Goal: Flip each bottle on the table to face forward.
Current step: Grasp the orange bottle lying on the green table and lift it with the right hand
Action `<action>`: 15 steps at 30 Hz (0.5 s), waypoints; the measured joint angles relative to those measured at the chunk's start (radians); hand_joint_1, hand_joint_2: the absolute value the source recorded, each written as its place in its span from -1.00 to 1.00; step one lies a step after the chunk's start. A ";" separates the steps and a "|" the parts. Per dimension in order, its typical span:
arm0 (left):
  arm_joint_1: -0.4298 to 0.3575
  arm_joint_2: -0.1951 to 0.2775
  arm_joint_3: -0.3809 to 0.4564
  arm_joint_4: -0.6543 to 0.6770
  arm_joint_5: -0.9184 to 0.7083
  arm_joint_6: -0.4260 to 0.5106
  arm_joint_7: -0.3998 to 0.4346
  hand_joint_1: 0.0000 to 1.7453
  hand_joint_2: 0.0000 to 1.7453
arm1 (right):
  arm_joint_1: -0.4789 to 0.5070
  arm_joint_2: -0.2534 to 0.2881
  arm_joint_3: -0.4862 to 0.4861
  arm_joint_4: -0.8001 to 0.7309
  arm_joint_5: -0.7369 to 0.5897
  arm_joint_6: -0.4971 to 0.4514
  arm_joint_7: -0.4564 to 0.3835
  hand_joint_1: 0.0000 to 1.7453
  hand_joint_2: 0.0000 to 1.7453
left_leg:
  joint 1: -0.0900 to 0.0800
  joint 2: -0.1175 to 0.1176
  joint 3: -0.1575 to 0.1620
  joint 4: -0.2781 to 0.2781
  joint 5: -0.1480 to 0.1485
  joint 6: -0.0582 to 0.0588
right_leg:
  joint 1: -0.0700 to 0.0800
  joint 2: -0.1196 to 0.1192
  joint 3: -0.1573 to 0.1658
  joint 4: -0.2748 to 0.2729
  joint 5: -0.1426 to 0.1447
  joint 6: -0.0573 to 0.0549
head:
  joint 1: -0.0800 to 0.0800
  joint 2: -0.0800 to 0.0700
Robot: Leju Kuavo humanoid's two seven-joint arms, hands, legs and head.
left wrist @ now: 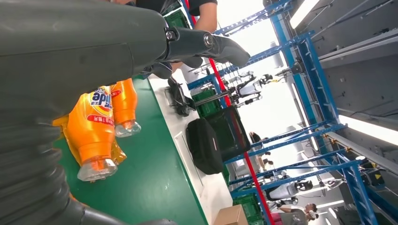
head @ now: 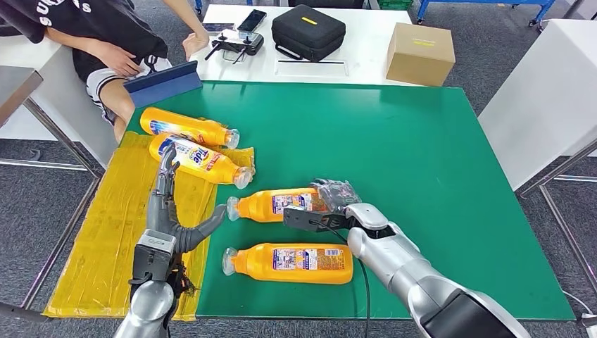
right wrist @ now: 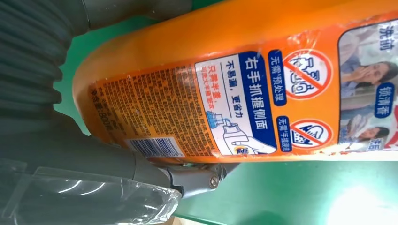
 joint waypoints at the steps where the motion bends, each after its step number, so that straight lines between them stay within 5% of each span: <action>1: 0.000 0.000 0.000 0.000 0.000 0.000 -0.001 -1.00 1.00 | 0.002 0.000 0.000 0.000 -0.002 -0.005 -0.002 1.00 1.00 | 0.000 0.000 0.000 0.000 0.000 0.000 | 0.000 0.000 0.000 0.000 0.000 0.000 | 0.000 0.000; 15: 0.000 0.000 0.000 0.000 -0.003 0.013 -0.001 -1.00 1.00 | 0.047 -0.001 -0.013 -0.033 -0.042 -0.113 -0.047 1.00 1.00 | 0.000 0.001 0.001 0.000 0.000 0.000 | 0.001 0.000 0.001 0.000 0.000 0.000 | 0.000 0.000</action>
